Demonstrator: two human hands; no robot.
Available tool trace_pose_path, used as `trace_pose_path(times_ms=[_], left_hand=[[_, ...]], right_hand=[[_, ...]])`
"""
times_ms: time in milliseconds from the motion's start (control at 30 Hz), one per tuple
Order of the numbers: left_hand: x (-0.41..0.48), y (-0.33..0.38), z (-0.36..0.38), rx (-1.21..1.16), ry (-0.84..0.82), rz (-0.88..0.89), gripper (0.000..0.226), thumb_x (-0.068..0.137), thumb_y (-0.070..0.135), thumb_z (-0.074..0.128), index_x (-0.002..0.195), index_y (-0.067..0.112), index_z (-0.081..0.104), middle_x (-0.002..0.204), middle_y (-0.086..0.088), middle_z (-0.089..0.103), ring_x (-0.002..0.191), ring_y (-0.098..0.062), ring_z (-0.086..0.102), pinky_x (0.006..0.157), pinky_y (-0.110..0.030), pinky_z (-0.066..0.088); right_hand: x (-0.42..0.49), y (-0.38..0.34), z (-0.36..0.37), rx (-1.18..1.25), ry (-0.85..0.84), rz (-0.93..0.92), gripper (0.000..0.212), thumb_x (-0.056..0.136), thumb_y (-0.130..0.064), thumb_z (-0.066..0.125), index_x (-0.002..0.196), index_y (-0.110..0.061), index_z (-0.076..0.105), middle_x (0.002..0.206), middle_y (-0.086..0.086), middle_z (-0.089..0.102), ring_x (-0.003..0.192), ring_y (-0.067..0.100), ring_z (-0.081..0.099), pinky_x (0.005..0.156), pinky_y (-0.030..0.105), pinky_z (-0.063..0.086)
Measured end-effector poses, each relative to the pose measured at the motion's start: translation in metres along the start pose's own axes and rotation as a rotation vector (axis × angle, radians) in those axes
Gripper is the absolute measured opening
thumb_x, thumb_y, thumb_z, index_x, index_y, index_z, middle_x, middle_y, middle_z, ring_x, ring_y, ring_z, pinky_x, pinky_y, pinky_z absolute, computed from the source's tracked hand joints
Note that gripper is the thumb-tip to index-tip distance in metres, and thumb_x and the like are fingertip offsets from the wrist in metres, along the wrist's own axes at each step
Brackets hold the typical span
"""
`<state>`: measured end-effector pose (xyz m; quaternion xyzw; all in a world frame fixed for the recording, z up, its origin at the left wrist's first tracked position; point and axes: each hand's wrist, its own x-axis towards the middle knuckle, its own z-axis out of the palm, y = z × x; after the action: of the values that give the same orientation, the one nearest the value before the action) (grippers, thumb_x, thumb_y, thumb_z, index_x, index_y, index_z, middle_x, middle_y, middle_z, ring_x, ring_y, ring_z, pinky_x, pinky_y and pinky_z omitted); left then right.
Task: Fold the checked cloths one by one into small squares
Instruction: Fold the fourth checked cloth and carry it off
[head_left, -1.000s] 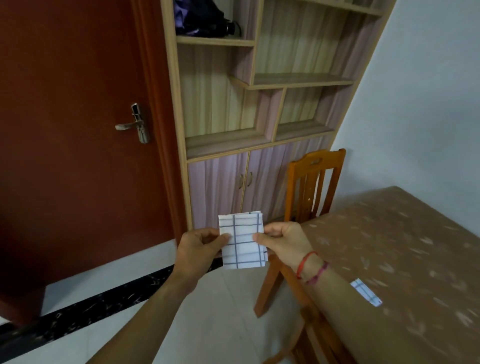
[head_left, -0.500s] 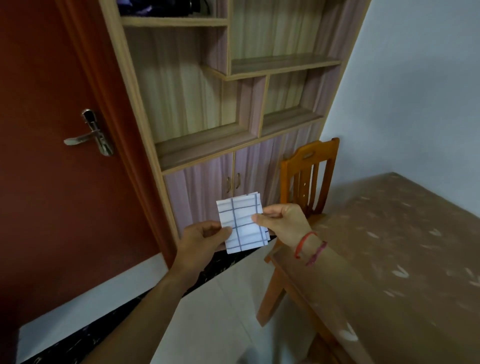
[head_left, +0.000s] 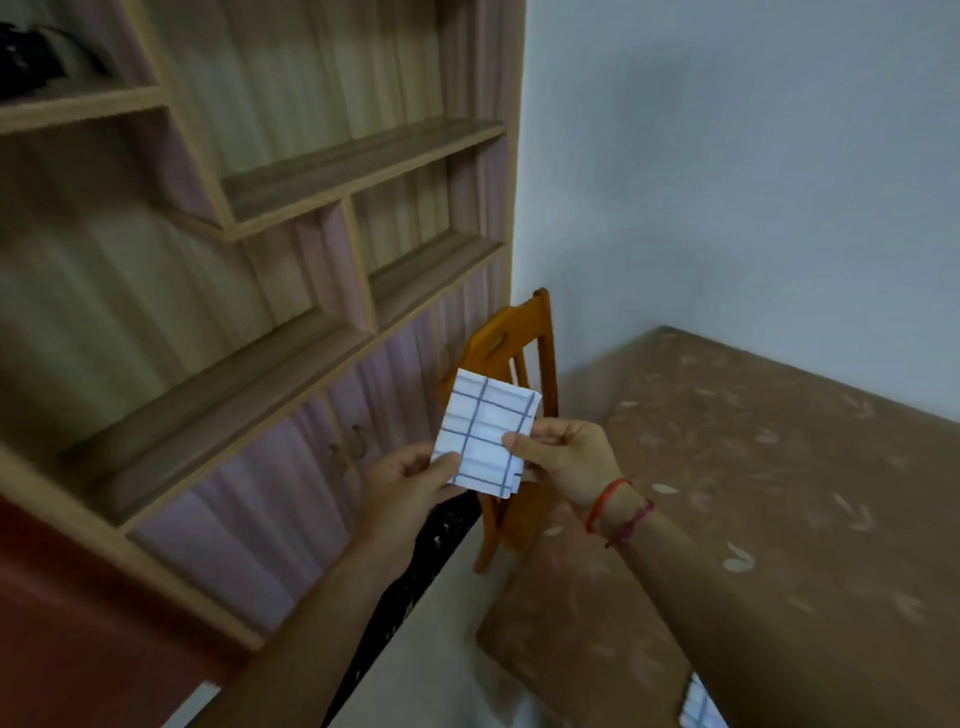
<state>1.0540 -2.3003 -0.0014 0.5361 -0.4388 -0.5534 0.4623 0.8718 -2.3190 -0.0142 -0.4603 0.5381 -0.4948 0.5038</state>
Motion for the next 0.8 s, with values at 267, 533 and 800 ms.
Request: trace_pose_path(times_ms=[267, 533, 800], left_hand=[[0.085, 0.014, 0.080, -0.059, -0.335, -0.021, 0.016, 0.091, 0.007, 0.060, 0.103, 0.006, 0.070, 0.096, -0.010, 0.074, 0.089, -0.024, 0.072, 0.076, -0.038, 0.059], [0.169, 0.025, 0.128, 0.277, -0.767, 0.144, 0.010, 0.089, 0.012, 0.065, 0.090, 0.015, 0.074, 0.091, -0.004, 0.074, 0.087, -0.015, 0.070, 0.078, -0.039, 0.056], [0.185, 0.015, 0.195, 0.311, -0.950, 0.165, 0.008, 0.086, 0.011, 0.069, 0.088, 0.018, 0.071, 0.085, 0.002, 0.074, 0.082, -0.012, 0.070, 0.063, -0.018, 0.053]], right_hand=[[0.014, 0.000, -0.072, -0.015, 0.271, 0.124, 0.024, 0.070, -0.005, 0.082, 0.054, -0.005, 0.065, 0.056, 0.008, 0.067, 0.049, 0.013, 0.063, 0.048, 0.022, 0.050], [0.029, -0.018, -0.112, -0.046, 0.480, 0.161, 0.003, 0.078, -0.004, 0.075, 0.077, -0.006, 0.076, 0.080, 0.014, 0.074, 0.071, 0.023, 0.071, 0.064, 0.030, 0.059], [0.018, 0.002, -0.144, -0.120, 0.776, 0.213, 0.015, 0.078, 0.002, 0.072, 0.072, -0.011, 0.072, 0.065, -0.001, 0.072, 0.062, 0.014, 0.070, 0.060, 0.030, 0.060]])
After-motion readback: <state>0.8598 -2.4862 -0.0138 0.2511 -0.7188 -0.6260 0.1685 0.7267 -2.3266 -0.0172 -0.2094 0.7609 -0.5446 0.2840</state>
